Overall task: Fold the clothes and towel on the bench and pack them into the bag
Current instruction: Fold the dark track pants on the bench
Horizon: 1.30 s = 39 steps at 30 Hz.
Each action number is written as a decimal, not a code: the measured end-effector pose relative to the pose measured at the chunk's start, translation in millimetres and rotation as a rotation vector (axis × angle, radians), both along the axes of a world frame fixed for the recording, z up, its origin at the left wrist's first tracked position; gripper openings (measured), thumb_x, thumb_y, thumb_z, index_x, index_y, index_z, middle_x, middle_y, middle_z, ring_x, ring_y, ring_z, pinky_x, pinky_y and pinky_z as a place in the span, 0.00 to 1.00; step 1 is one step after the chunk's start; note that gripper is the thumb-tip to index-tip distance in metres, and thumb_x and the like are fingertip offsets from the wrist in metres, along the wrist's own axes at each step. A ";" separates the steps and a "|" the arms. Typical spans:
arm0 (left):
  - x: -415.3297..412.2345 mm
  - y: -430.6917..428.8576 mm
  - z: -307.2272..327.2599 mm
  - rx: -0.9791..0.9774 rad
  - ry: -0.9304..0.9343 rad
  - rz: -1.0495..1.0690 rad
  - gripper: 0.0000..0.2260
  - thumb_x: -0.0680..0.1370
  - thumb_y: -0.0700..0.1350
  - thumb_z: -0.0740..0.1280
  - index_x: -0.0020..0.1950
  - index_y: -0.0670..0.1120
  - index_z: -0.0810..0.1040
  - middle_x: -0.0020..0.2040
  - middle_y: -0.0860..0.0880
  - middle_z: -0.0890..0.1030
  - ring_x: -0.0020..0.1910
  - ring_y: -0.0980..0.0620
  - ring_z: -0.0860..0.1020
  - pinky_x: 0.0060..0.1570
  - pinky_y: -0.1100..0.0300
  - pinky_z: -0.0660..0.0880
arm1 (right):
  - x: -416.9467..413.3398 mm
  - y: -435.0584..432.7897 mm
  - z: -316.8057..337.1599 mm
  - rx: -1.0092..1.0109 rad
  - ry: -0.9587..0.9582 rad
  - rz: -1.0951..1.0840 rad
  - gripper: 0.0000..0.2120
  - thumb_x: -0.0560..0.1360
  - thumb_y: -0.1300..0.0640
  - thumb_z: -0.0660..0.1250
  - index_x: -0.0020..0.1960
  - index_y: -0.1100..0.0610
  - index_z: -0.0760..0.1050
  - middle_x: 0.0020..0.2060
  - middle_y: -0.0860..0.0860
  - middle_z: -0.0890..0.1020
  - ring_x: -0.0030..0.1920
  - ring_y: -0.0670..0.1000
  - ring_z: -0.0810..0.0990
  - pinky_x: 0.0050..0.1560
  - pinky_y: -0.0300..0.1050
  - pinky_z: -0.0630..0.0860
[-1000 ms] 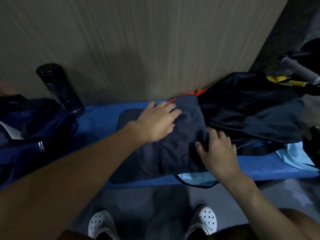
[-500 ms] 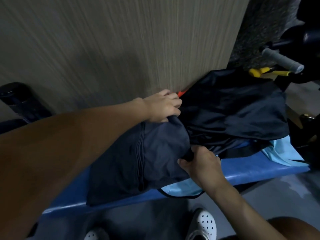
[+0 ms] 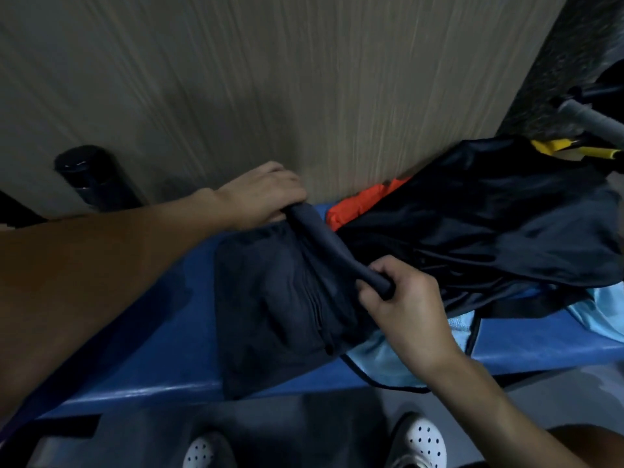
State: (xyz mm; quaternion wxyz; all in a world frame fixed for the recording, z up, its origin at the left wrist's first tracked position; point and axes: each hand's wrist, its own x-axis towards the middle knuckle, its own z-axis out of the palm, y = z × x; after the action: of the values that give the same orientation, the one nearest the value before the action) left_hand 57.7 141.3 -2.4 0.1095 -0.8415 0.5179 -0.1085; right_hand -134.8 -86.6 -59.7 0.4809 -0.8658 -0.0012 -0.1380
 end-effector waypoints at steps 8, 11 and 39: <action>-33.4 84.4 -21.3 -0.051 -0.001 0.056 0.16 0.69 0.33 0.74 0.52 0.43 0.74 0.55 0.44 0.80 0.58 0.44 0.77 0.58 0.50 0.69 | -14.3 71.8 -7.9 -0.373 -0.273 0.255 0.06 0.67 0.55 0.64 0.41 0.53 0.77 0.35 0.47 0.78 0.38 0.51 0.76 0.43 0.48 0.68; -48.6 112.8 -35.4 -0.060 -0.017 0.097 0.19 0.66 0.33 0.75 0.52 0.45 0.73 0.55 0.44 0.79 0.57 0.43 0.77 0.54 0.49 0.73 | -22.5 96.4 -12.4 -0.490 -0.274 0.366 0.09 0.65 0.54 0.63 0.42 0.53 0.78 0.36 0.47 0.77 0.38 0.51 0.76 0.43 0.47 0.68; -74.8 99.2 -98.1 -0.056 0.433 0.505 0.30 0.78 0.64 0.37 0.80 0.61 0.50 0.82 0.55 0.44 0.80 0.53 0.44 0.78 0.47 0.45 | -23.8 111.6 -60.4 -0.987 -0.024 0.464 0.24 0.79 0.43 0.50 0.68 0.49 0.73 0.72 0.54 0.71 0.73 0.58 0.67 0.69 0.65 0.56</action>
State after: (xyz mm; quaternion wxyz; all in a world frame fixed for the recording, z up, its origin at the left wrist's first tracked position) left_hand -17.2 240.5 -100.6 -0.0027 -0.9495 0.3009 0.0893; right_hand -158.6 25.0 -120.1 0.0353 -0.9641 -0.2623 -0.0212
